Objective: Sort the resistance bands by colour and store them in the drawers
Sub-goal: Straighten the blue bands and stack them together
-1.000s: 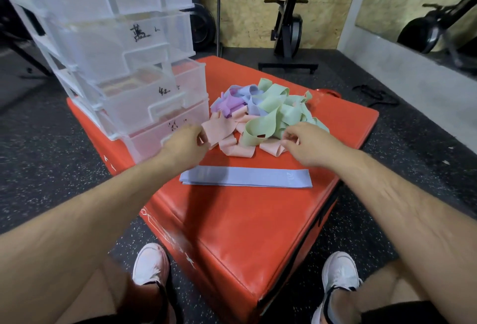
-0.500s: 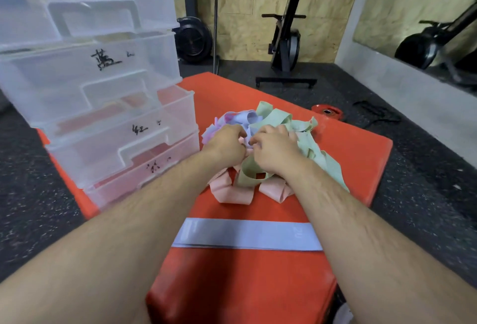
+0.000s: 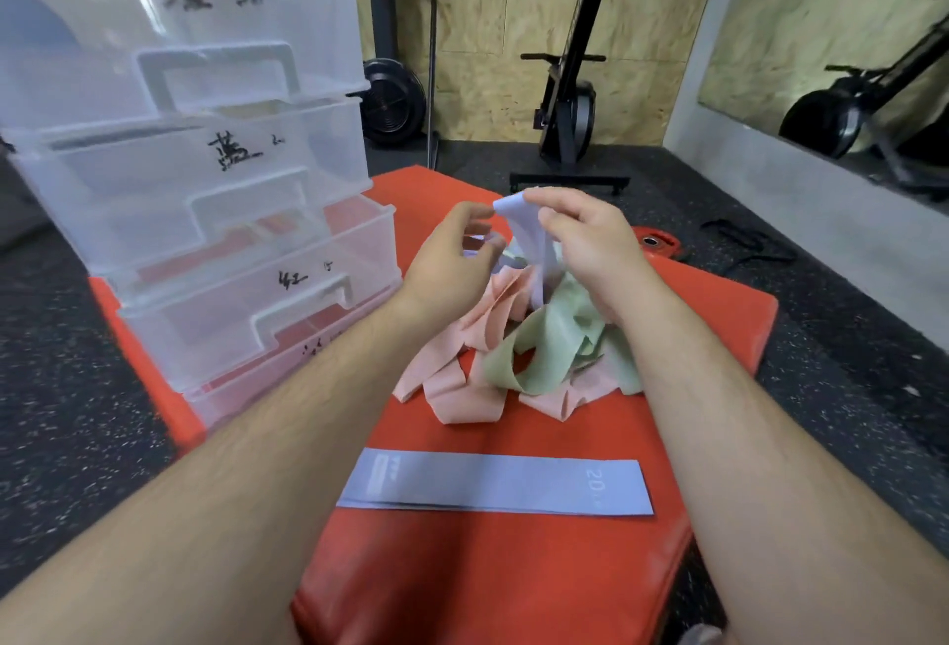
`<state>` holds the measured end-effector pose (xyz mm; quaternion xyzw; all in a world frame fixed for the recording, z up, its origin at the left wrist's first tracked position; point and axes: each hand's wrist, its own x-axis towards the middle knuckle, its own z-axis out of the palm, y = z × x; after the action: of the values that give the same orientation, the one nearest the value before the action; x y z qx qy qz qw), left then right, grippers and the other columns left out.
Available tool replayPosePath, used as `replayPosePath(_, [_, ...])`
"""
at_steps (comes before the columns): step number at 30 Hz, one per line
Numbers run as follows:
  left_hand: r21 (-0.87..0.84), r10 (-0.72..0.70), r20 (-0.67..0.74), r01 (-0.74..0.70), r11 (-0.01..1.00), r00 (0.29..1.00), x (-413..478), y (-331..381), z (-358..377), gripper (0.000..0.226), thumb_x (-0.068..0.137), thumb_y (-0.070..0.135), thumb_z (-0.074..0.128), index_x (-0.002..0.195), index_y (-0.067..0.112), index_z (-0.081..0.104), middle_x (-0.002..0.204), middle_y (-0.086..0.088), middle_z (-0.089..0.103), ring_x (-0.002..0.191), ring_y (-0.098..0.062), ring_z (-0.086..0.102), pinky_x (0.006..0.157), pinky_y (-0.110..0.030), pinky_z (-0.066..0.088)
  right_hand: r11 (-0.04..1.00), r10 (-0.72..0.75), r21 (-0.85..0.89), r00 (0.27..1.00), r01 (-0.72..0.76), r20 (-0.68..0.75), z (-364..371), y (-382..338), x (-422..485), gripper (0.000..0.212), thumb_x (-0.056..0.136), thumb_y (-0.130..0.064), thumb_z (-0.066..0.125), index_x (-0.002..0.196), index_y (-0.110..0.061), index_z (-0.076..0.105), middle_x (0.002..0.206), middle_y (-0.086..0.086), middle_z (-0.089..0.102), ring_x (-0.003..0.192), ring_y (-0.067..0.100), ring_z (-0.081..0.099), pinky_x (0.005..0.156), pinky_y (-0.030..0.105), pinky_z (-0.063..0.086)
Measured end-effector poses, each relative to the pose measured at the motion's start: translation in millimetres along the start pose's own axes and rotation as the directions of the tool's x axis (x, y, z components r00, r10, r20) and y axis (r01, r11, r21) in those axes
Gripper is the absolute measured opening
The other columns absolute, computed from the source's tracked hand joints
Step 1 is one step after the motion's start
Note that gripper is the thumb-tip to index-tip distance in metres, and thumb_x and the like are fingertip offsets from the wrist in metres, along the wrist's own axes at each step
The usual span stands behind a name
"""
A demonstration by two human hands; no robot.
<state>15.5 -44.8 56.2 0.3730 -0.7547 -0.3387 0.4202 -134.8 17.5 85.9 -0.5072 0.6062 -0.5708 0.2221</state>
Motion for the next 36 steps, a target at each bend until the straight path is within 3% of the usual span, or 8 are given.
replayPosePath(8, [-0.136,0.021,-0.011,-0.022,0.99,1.0,-14.7,18.5,-16.5,0.043,0.095,0.033,0.063,0.135,0.031,0.048,0.127,0.011,0.058,0.113,0.007,0.055,0.078,-0.004,0.043,0.951,-0.131,0.277,0.991,0.135,-0.033,-23.3,-34.3,-3.9,0.033,0.097,-0.004,0.055,0.116,-0.023,0.075,0.123,-0.005,0.072,0.114,0.015,0.065,0.106,0.034,0.049])
replayPosePath(12, [-0.211,0.026,-0.003,-0.026,0.977,1.0,-17.8,23.3,-11.3,0.044,0.091,0.037,0.069,0.129,0.034,0.049,0.123,0.01,0.061,0.111,0.007,0.057,0.097,-0.023,0.048,0.966,-0.099,0.236,0.995,0.103,-0.03,-26.4,-36.0,-16.7,0.027,0.095,-0.005,0.062,0.117,-0.015,0.074,0.108,0.003,0.071,0.091,0.011,0.06,0.087,0.025,0.053])
replayPosePath(19, [-0.617,-0.205,0.182,0.274,0.738,0.962,-16.4,39.2,-8.5,0.025,0.091,0.04,0.068,0.105,0.02,0.064,0.113,-0.011,0.072,0.088,-0.022,0.068,0.075,-0.03,0.054,0.989,0.057,0.137,0.998,-0.06,0.032,-33.9,-20.7,-33.4,0.01,0.086,-0.008,0.074,0.093,-0.015,0.078,0.094,0.006,0.076,0.085,0.016,0.066,0.08,0.035,0.053])
replayPosePath(23, [-0.62,-0.36,0.195,0.399,0.675,0.912,-22.0,36.2,7.1,0.023,0.089,0.011,0.071,0.11,0.008,0.063,0.098,-0.014,0.071,0.058,-0.011,0.067,0.056,-0.021,0.052,0.967,0.2,0.137,0.973,-0.215,0.114,-34.7,-19.7,-41.4,0.014,0.09,-0.022,0.074,0.093,-0.013,0.063,0.08,0.006,0.064,0.071,0.02,0.058,0.067,0.033,0.048])
replayPosePath(26, [-0.632,-0.364,0.146,0.37,0.681,0.92,-24.9,33.2,14.5,0.024,0.084,-0.003,0.071,0.103,0.008,0.061,0.102,-0.015,0.068,0.066,-0.014,0.067,0.054,-0.02,0.05,0.932,0.357,0.0,0.92,-0.362,0.164,-37.6,-18.0,-44.8,0.024,0.098,-0.038,0.063,0.098,-0.015,0.058,0.081,0.008,0.064,0.065,0.02,0.061,0.066,0.033,0.052])
replayPosePath(29, [-0.666,-0.272,0.121,0.281,0.691,0.955,-24.4,37.3,15.6,0.023,0.084,-0.005,0.069,0.099,0.011,0.061,0.094,-0.009,0.064,0.079,-0.018,0.066,0.065,-0.023,0.052,0.899,0.438,-0.105,0.869,-0.426,0.231,-41.7,-9.3,-47.8,0.03,0.098,-0.044,0.06,0.113,-0.018,0.062,0.104,0.01,0.073,0.084,0.023,0.075,0.075,0.036,0.061])
replayPosePath(33, [-0.564,-0.185,0.08,0.198,0.802,0.979,-25.6,41.3,11.2,0.026,0.084,-0.007,0.065,0.099,0.013,0.061,0.083,-0.005,0.06,0.078,-0.017,0.062,0.074,-0.029,0.053,0.976,0.216,0.0,0.971,-0.217,0.105,-42.2,-10.2,-46.0,0.02,0.095,-0.016,0.067,0.115,-0.019,0.07,0.108,0.001,0.072,0.092,0.013,0.069,0.075,0.027,0.058])
replayPosePath(36, [-0.441,-0.195,0.059,0.201,0.875,0.979,-28.9,41.1,9.0,0.034,0.084,0.003,0.069,0.113,0.02,0.061,0.088,-0.001,0.056,0.079,-0.016,0.058,0.076,-0.033,0.051,0.997,0.075,0.001,0.997,-0.075,-0.007,-42.4,-11.5,-39.9,0.016,0.095,-0.014,0.066,0.104,-0.021,0.077,0.102,-0.003,0.075,0.091,0.009,0.068,0.072,0.022,0.055])
